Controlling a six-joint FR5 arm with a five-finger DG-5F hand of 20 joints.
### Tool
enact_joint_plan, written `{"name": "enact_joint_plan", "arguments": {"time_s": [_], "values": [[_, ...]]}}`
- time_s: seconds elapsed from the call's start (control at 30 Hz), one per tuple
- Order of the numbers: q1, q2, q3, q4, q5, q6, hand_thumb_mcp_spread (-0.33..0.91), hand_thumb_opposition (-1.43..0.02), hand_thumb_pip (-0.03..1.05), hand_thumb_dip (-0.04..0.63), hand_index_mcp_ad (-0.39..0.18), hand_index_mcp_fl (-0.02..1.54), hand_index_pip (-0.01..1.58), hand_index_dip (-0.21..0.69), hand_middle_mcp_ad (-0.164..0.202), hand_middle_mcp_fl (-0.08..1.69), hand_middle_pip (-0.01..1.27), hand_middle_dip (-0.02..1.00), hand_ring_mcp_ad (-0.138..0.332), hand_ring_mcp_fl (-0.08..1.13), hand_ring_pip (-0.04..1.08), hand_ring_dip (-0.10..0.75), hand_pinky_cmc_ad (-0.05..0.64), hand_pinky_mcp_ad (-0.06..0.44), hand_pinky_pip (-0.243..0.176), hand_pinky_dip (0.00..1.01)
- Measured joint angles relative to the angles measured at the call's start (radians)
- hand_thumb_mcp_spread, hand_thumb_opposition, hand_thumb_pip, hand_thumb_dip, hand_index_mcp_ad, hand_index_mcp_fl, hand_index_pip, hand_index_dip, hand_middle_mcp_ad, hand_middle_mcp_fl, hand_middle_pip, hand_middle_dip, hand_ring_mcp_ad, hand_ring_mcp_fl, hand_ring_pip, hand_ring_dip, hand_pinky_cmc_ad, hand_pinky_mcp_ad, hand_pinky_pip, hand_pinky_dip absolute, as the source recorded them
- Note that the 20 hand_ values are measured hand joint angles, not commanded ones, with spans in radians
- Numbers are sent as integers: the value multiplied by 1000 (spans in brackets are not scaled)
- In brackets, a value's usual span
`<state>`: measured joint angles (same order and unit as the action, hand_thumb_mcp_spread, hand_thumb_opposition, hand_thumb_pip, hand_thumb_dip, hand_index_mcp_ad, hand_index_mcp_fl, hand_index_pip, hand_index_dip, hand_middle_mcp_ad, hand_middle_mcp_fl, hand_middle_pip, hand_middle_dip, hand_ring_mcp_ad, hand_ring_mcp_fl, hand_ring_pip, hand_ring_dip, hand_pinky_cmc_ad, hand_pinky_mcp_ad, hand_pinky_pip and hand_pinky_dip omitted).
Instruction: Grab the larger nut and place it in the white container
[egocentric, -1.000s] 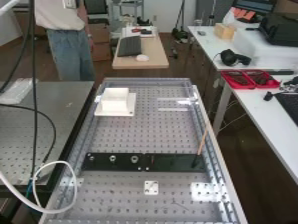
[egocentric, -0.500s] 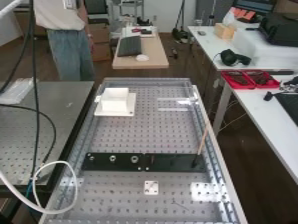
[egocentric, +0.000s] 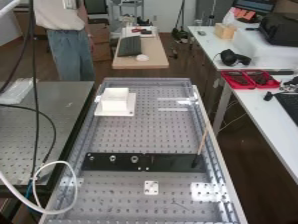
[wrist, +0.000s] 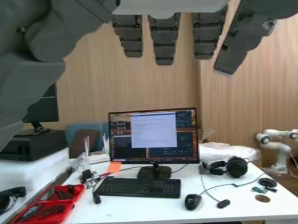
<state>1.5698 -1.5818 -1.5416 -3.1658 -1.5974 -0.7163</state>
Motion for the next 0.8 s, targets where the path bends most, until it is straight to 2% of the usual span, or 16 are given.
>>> {"name": "enact_joint_plan", "arguments": {"time_s": [0.4, 0.5, 0.63, 0.8], "values": [[1, 3, -6, 3, 5, 3, 230, -660, 223, 17, -24, 17, 72, 124, 101, 10, 127, 98, 230, 0, 73, 16, 332, 229, -127, 476], [1, 4, -8, 4, 6, 3, 230, -660, 223, 17, -24, 17, 72, 124, 101, 10, 131, 94, 230, 0, 73, 16, 332, 250, -127, 476], [1, 4, -13, 9, 7, 3, 230, -660, 223, 17, -24, 17, 72, 124, 101, 7, 127, 98, 230, 0, 73, 16, 328, 246, -127, 476], [-3, 3, -28, 18, 9, 13, 234, -660, 223, 17, -24, 17, 72, 124, 101, 7, 131, 98, 230, 0, 73, 16, 353, 250, -127, 476]]}}
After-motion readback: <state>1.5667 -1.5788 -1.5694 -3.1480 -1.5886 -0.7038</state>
